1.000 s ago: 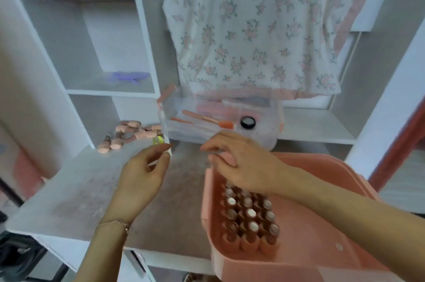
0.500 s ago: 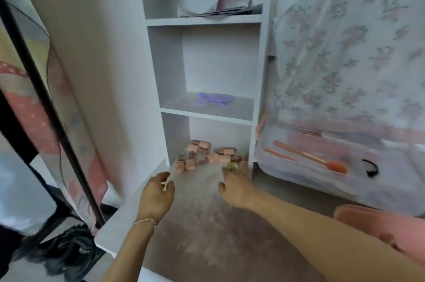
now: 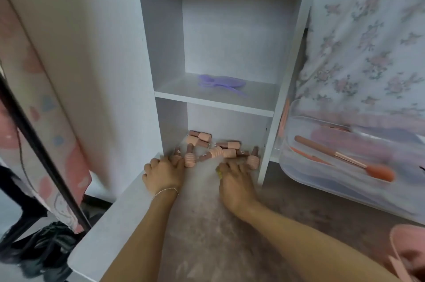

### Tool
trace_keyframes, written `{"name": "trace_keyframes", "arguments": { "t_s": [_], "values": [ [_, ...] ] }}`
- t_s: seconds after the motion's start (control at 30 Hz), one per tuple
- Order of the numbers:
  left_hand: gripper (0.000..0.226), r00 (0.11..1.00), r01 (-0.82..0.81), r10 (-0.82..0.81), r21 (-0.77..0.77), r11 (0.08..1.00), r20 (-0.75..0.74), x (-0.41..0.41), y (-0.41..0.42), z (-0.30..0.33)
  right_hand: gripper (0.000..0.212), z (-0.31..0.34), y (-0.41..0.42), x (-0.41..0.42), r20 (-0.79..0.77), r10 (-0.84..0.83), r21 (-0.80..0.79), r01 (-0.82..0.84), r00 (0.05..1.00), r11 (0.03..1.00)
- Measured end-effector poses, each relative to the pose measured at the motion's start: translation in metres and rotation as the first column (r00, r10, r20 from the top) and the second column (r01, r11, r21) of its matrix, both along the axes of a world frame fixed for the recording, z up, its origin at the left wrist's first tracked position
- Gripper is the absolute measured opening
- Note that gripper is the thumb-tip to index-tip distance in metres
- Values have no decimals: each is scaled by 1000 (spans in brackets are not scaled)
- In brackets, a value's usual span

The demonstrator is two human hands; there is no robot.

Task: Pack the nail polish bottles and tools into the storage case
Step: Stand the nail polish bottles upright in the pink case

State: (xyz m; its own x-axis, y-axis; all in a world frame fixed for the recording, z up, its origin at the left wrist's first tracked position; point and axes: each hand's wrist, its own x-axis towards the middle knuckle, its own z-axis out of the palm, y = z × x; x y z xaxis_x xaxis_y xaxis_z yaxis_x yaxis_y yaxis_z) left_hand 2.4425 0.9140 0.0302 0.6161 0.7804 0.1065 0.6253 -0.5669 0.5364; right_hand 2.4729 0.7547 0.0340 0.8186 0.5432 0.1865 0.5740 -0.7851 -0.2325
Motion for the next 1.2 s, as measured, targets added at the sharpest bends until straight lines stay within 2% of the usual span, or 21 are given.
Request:
{"name": "trace_keyframes", "arguments": {
  "t_s": [0.13, 0.23, 0.3, 0.4, 0.5, 0.6, 0.7, 0.8, 0.87, 0.97, 1.07, 1.2],
  "values": [
    [37, 998, 18, -13, -72, 997, 63, -1, -3, -2, 36, 4, -1, -6, -123, 84, 103, -71, 989, 992],
    [26, 973, 18, 32, -219, 976, 226, -17, -8, -2, 33, 18, -3, -11, -245, 33, 279, 38, 969, 960],
    [21, 932, 10, 109, -325, 946, 346, -33, -15, 2, 36, 30, -5, -16, -323, 28, 349, 91, 946, 933],
    [15, 854, 48, 198, -452, 891, 481, -63, -32, 13, 29, 51, -9, -30, -422, 108, 459, 109, 900, 882],
    [22, 790, 113, 206, -467, 877, 578, -93, -48, 30, 20, 77, -25, -48, -528, 219, 595, 174, 820, 785],
    [25, 694, 301, 160, -485, 821, 702, -120, -69, 56, 20, 106, -58, -69, -505, 275, 627, 128, 818, 768],
    [32, 640, 444, 113, -486, 752, 760, -141, -108, 75, 25, 127, -103, -92, -490, 339, 630, 58, 803, 774],
    [24, 580, 547, 85, -464, 697, 810, -153, -153, 95, 26, 148, -155, -112, -361, 351, 636, -48, 864, 770],
    [21, 544, 609, 63, -445, 657, 837, -156, -181, 108, 25, 158, -192, -121, -292, 321, 661, -53, 901, 749],
    [23, 521, 695, -7, -420, 583, 853, -154, -223, 120, 24, 165, -247, -129, -276, 290, 710, -10, 916, 705],
    [24, 533, 755, -138, -395, 523, 835, -149, -259, 126, 13, 166, -295, -130, -321, 235, 718, 75, 917, 692],
    [25, 558, 800, -284, -413, 436, 780, -139, -293, 128, 9, 160, -350, -124, -387, 131, 613, 148, 913, 776]
  ]
}}
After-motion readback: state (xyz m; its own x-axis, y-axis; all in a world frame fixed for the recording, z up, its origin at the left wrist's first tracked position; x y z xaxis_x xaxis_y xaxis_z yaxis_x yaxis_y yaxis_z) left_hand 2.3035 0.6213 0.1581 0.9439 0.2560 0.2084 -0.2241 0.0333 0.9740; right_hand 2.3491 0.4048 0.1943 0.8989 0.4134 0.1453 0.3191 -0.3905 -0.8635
